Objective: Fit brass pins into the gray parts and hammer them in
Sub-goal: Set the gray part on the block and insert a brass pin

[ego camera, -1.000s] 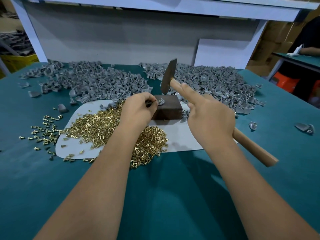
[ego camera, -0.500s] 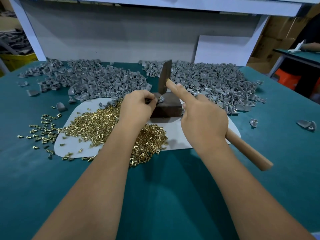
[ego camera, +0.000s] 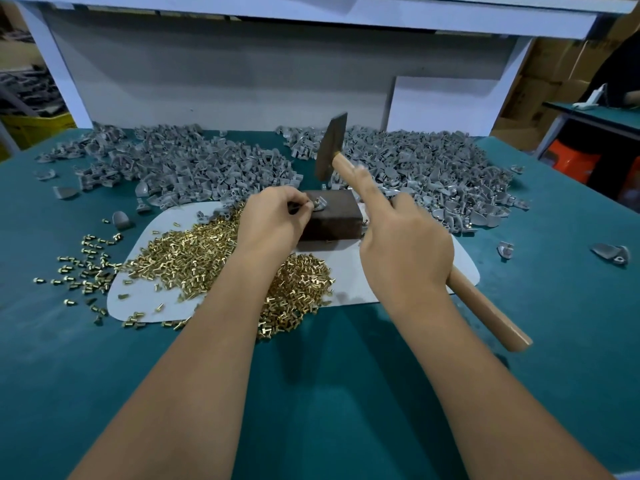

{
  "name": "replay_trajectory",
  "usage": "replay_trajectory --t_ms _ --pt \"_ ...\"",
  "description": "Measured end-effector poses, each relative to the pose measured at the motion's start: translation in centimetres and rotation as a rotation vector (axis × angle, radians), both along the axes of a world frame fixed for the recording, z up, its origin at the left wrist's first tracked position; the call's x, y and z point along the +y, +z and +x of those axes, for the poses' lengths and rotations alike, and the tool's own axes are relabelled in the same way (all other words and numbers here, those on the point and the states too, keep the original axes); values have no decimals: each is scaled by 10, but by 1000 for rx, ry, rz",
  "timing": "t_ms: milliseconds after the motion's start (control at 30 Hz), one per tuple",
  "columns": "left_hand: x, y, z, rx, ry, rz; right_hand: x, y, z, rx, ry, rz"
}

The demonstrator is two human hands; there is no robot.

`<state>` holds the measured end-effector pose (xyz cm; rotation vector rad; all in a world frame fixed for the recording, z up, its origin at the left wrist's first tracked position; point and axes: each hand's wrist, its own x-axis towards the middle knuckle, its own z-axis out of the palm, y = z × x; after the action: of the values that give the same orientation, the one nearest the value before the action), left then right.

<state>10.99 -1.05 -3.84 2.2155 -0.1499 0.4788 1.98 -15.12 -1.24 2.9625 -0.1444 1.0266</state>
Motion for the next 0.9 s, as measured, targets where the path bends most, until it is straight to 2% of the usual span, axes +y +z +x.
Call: replay_trajectory --t_ms 167,367,633,900 --pt "1 1 -3 23 1 -34 1 -2 3 97 13 -35" --pt "3 3 -3 58 -68 -69 -13 -6 7 -9 -3 52" --pt "5 2 -4 137 -119 -215 -43 -10 19 163 -213 192" --pt "5 1 -3 151 -122 -243 -52 -17 22 237 -236 236"
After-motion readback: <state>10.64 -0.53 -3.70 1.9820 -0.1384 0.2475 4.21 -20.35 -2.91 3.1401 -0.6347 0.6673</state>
